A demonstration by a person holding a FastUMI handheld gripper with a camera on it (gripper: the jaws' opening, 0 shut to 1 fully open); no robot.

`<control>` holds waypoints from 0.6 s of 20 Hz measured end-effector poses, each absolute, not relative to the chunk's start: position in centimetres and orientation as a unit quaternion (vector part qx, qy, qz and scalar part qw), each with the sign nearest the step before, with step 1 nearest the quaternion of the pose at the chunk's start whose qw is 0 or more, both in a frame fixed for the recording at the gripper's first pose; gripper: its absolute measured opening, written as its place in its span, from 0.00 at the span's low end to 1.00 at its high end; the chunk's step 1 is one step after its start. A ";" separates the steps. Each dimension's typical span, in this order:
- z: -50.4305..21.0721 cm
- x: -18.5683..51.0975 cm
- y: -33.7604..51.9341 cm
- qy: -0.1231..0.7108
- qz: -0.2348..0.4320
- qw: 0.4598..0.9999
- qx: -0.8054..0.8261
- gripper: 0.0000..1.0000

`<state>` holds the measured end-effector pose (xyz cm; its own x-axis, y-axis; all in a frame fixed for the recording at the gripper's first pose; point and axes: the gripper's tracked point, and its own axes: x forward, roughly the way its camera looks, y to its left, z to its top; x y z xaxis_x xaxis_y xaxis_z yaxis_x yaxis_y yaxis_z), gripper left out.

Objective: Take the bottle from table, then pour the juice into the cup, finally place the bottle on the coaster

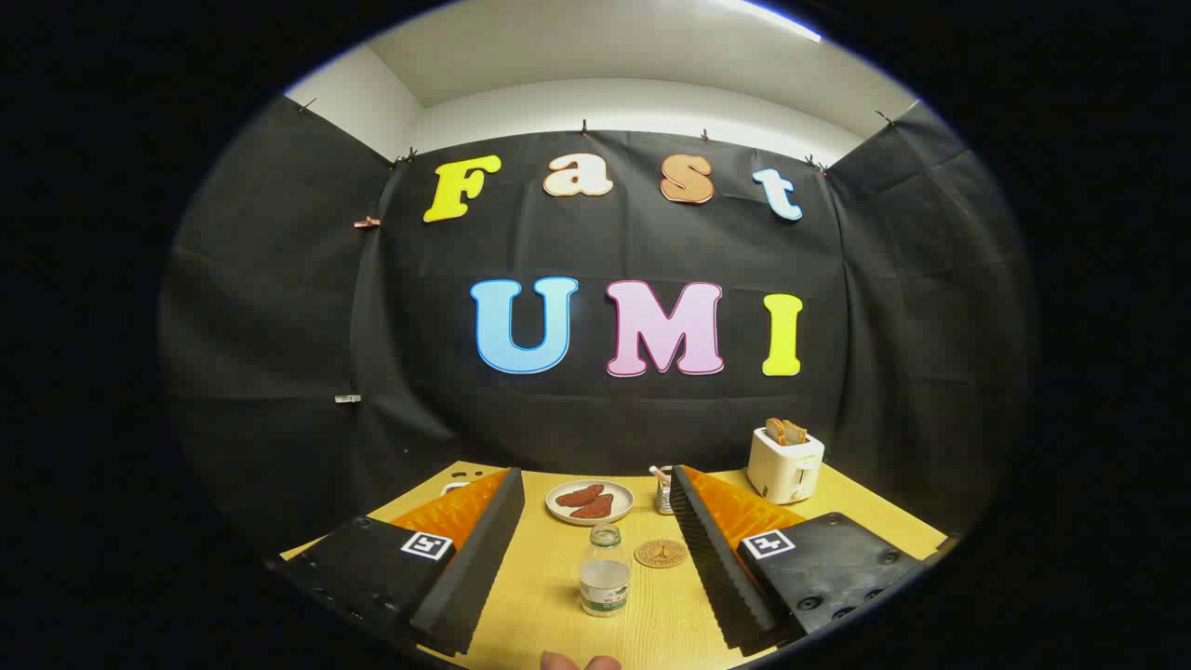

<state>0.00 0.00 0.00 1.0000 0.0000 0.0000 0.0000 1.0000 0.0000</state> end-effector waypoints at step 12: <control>-2.9 2.4 -0.9 0.006 -0.047 0.999 0.005 0.96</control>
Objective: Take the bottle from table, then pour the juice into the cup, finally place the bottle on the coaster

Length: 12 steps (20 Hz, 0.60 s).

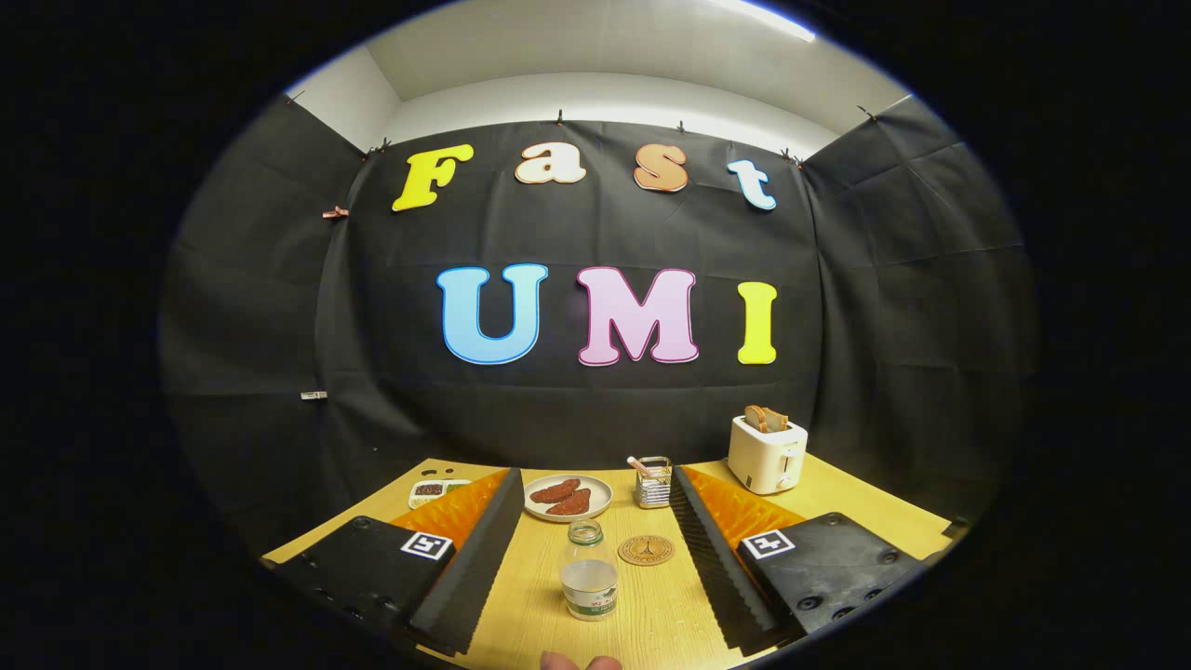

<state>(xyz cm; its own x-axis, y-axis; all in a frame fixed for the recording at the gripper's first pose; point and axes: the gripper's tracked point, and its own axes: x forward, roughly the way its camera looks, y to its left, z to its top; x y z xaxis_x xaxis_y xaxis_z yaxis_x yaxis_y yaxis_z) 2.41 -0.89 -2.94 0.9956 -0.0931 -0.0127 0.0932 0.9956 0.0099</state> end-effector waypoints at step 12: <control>-10.1 4.0 0.4 0.003 -0.065 0.998 0.018 0.97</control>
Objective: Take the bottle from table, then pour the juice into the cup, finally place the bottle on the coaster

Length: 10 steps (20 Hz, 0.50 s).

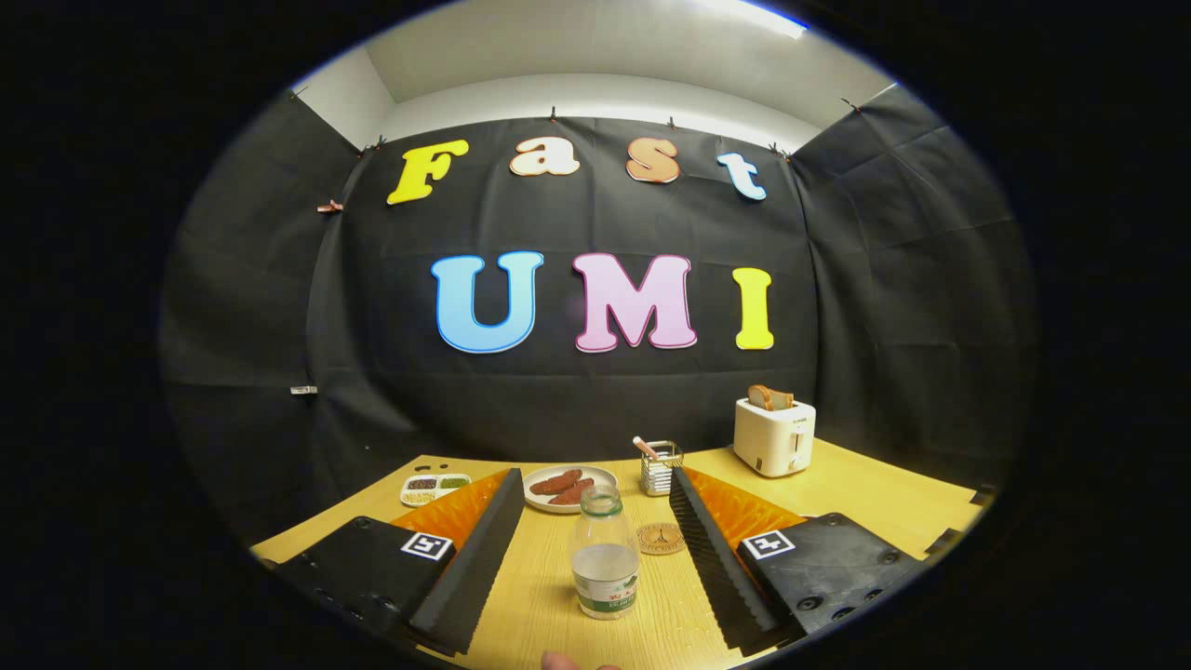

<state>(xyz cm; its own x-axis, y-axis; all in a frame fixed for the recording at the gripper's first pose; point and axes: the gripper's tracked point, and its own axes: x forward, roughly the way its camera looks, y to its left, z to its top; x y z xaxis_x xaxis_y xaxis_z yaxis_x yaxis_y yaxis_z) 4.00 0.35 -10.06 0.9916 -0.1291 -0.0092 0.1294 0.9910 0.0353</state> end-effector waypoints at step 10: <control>-19.7 6.7 0.4 0.033 -0.080 0.996 -0.004 0.97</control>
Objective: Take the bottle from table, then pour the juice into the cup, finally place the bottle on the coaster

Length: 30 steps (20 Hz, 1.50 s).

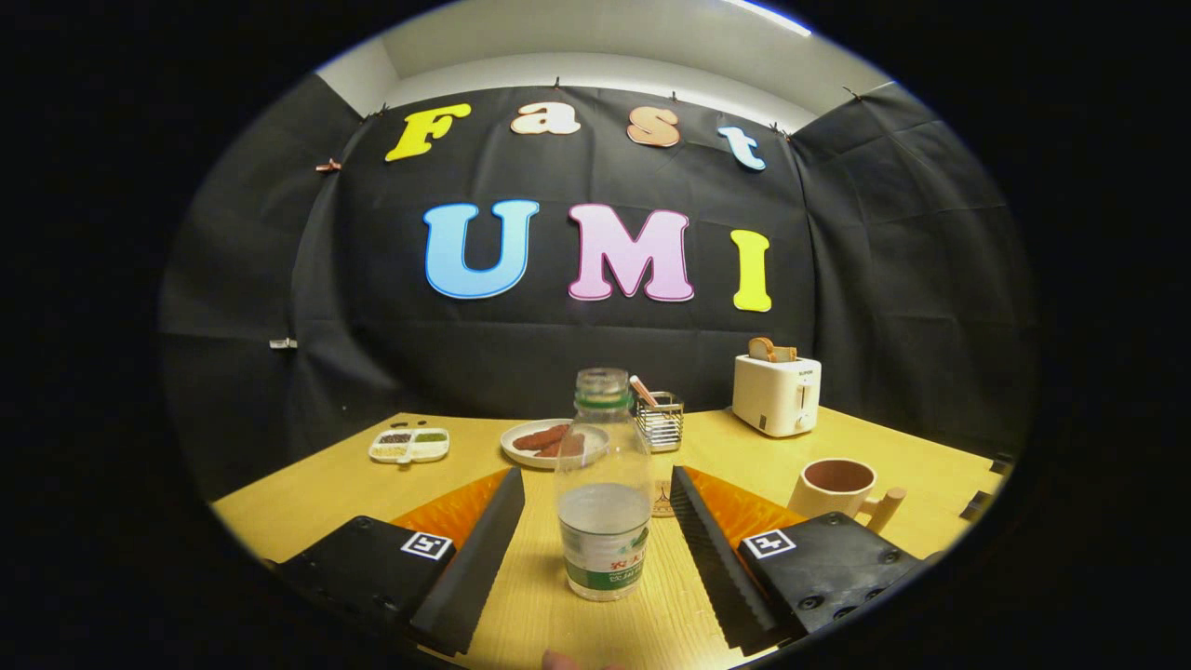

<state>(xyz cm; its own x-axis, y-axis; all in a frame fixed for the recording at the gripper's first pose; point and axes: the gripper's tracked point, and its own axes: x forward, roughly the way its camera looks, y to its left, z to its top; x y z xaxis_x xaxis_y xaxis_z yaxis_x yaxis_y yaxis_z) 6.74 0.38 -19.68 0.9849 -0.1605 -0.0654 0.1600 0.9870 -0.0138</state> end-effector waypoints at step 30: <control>-19.5 8.2 -2.5 0.061 -0.100 0.940 0.321 0.76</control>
